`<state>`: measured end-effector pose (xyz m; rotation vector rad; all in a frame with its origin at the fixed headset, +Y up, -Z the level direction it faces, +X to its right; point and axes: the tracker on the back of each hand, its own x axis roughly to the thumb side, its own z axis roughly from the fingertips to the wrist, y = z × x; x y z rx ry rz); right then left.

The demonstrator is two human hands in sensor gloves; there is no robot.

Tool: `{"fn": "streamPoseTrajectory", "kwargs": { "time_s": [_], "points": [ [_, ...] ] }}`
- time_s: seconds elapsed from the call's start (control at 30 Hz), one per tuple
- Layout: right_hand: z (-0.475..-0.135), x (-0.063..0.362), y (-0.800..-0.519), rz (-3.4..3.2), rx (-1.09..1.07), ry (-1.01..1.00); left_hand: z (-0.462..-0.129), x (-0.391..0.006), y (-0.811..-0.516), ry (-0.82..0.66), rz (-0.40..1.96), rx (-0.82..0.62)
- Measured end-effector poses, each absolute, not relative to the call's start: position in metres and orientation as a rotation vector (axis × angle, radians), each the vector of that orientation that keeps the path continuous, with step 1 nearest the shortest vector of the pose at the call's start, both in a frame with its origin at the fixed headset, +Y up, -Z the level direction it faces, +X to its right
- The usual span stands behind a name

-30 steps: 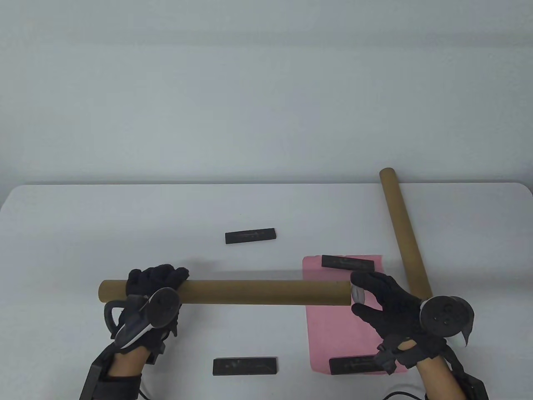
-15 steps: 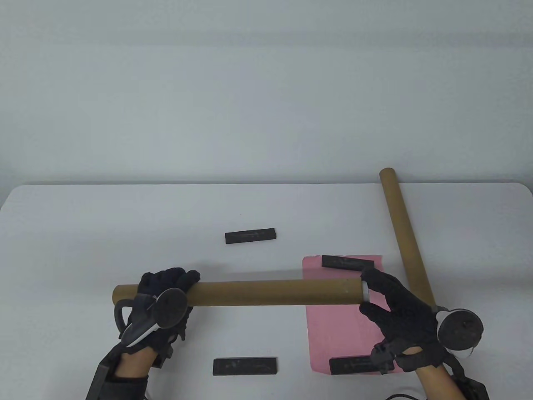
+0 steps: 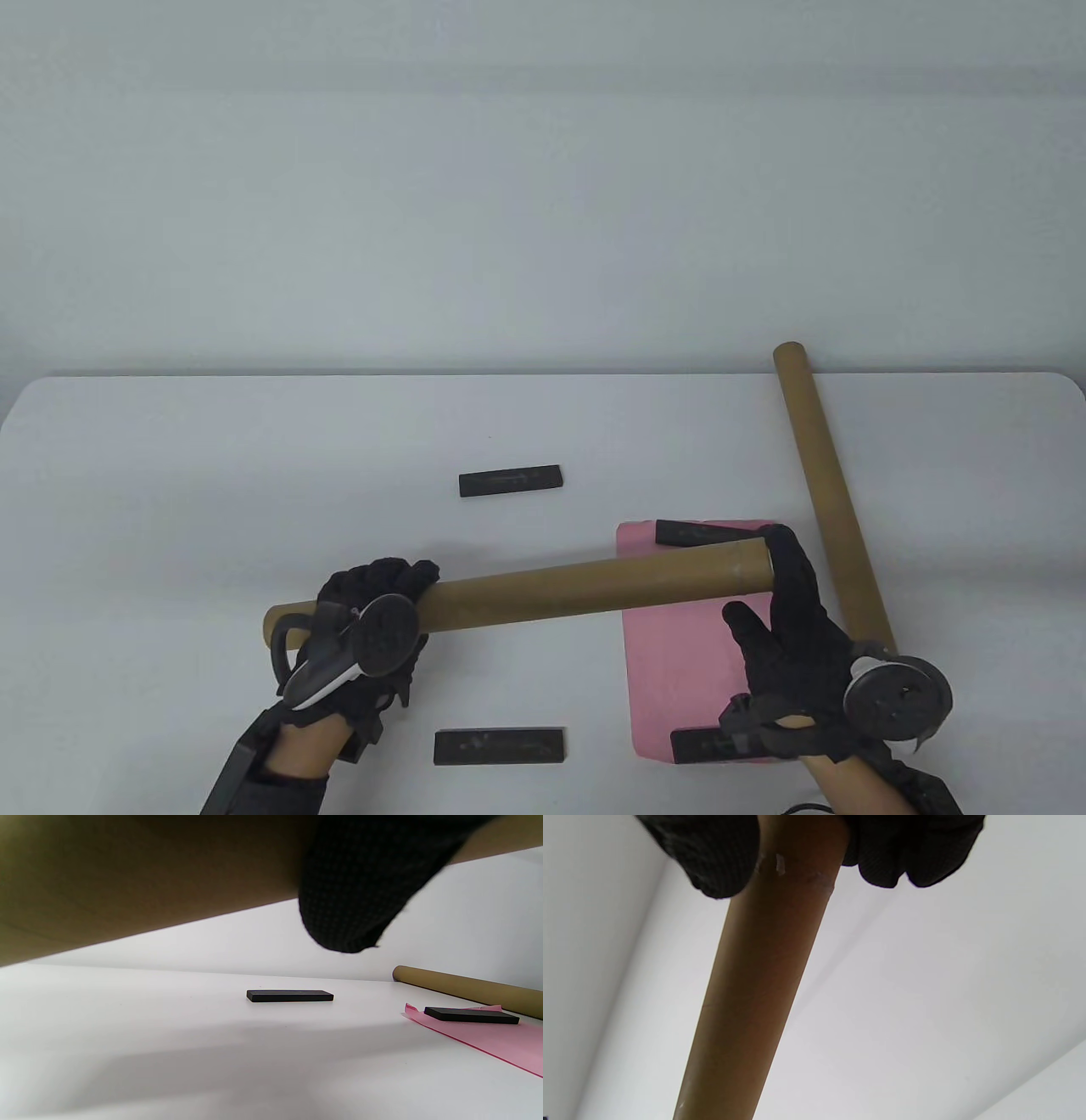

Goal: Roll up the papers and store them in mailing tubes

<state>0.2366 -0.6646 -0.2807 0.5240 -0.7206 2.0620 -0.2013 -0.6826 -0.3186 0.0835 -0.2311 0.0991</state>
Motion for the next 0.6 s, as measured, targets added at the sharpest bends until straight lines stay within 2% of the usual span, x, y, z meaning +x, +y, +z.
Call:
{"fn": "streamPoseTrajectory", "kwargs": {
  "time_s": [0.13, 0.23, 0.3, 0.43, 0.6],
  "points": [
    [-0.284, 0.235, -0.668, 2.099, 0.530, -0.673, -0.320, -0.203, -0.683, -0.222, 0.083, 0.075],
    [-0.291, 0.237, -0.668, 2.143, 0.530, -0.602, -0.324, -0.205, -0.684, -0.196, 0.059, -0.012],
    [-0.292, 0.244, -0.665, 2.344, 0.354, -0.524, -0.326, -0.204, -0.685, -0.164, 0.065, -0.073],
    [-0.288, 0.259, -0.657, 2.404, 0.305, -0.647, -0.330, -0.209, -0.688, -0.085, 0.089, -0.182],
    [-0.287, 0.262, -0.656, 2.405, 0.322, -0.620, -0.340, -0.216, -0.704, -0.025, 0.219, -0.346]
  ]
}}
